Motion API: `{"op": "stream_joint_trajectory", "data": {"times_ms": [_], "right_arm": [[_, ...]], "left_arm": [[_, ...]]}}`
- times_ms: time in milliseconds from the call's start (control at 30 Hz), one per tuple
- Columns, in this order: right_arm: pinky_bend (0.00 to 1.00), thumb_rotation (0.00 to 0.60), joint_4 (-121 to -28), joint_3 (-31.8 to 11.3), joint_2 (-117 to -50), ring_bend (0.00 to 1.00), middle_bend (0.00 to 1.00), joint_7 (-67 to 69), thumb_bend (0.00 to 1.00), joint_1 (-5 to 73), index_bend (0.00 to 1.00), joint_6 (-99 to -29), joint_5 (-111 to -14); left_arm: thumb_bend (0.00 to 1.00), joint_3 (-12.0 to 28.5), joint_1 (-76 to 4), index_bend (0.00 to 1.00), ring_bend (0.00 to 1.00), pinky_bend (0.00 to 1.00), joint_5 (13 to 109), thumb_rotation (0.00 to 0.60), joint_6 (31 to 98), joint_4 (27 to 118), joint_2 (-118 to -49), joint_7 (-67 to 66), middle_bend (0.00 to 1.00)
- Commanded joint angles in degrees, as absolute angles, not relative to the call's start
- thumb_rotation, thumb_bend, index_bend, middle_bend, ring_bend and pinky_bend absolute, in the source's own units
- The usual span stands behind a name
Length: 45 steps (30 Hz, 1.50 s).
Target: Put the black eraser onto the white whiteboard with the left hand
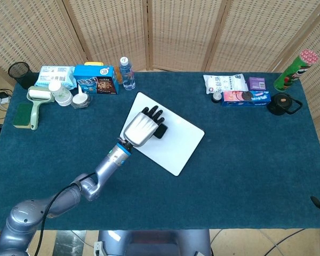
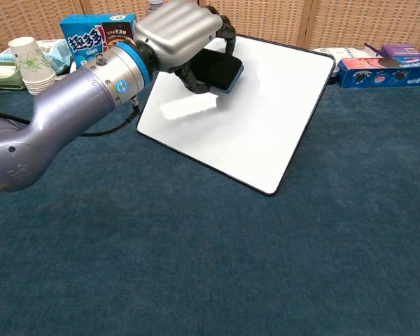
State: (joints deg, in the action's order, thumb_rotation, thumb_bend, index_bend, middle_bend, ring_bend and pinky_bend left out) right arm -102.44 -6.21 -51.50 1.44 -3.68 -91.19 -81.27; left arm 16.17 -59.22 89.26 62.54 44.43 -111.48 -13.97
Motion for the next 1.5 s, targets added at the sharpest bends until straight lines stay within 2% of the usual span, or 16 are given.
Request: {"op": "stream_joint_trajectory", "data": {"times_ms": [33,267,533,700,833,967,1133,1300,1500], "right_arm": [[0.00,0.600,-102.44,-6.21,-51.47,0.01,0.05,1.51,0.01,-3.70,0.08,-91.24,-81.26],[0.00,0.600,-102.44,-6.10,-51.45,0.01,0.05,1.59,0.01,-3.73,0.08,-91.38,-81.44],[0.00,0.600,-102.51,-6.02,-51.29,0.01,0.05,1.91,0.01,-3.86,0.08,-91.67,-81.65],[0.00,0.600,-102.64,-5.95,-51.26,0.01,0.05,1.82,0.01,-3.94,0.08,-91.89,-81.82],[0.00,0.600,-102.64,-5.91,-51.20,0.01,0.05,1.97,0.01,-3.94,0.08,-91.86,-81.83],[0.00,0.600,-102.73,-5.76,-51.23,0.01,0.05,1.79,0.01,-4.01,0.08,-92.12,-82.29],[0.00,0.600,-102.94,-5.69,-51.39,0.01,0.05,1.19,0.01,-4.10,0.08,-92.49,-82.56],[0.00,0.600,-103.23,-5.59,-51.61,0.01,0.05,0.42,0.01,-4.23,0.08,-93.01,-82.97],[0.00,0.600,-103.33,-5.65,-51.97,0.01,0.05,-0.57,0.01,-4.30,0.08,-93.40,-82.94]], "left_arm": [[0.23,15.32,-59.65,0.00,0.00,0.17,89.41,0.600,64.25,42.63,-112.63,-13.05,0.00],[0.22,14.31,-59.79,0.00,0.00,0.17,89.10,0.600,65.42,41.36,-113.30,-11.62,0.00],[0.19,13.41,-58.38,0.00,0.00,0.16,88.08,0.600,66.12,43.85,-111.45,-10.44,0.00],[0.19,12.36,-55.41,0.00,0.00,0.16,88.10,0.600,68.90,51.86,-106.90,-9.37,0.00],[0.15,11.24,-50.99,0.00,0.00,0.13,86.82,0.600,70.69,63.45,-99.91,-12.73,0.00],[0.09,9.61,-42.05,0.00,0.00,0.08,78.26,0.600,70.80,87.54,-84.80,-22.50,0.00],[0.07,7.73,-35.08,0.00,0.00,0.06,72.31,0.600,74.13,103.79,-72.44,-27.37,0.00],[0.07,3.27,-26.07,0.00,0.00,0.06,70.75,0.600,79.37,112.14,-60.91,-22.94,0.00],[0.07,-2.52,-16.69,0.00,0.00,0.06,76.58,0.600,84.56,111.42,-54.42,-10.24,0.00]]}}
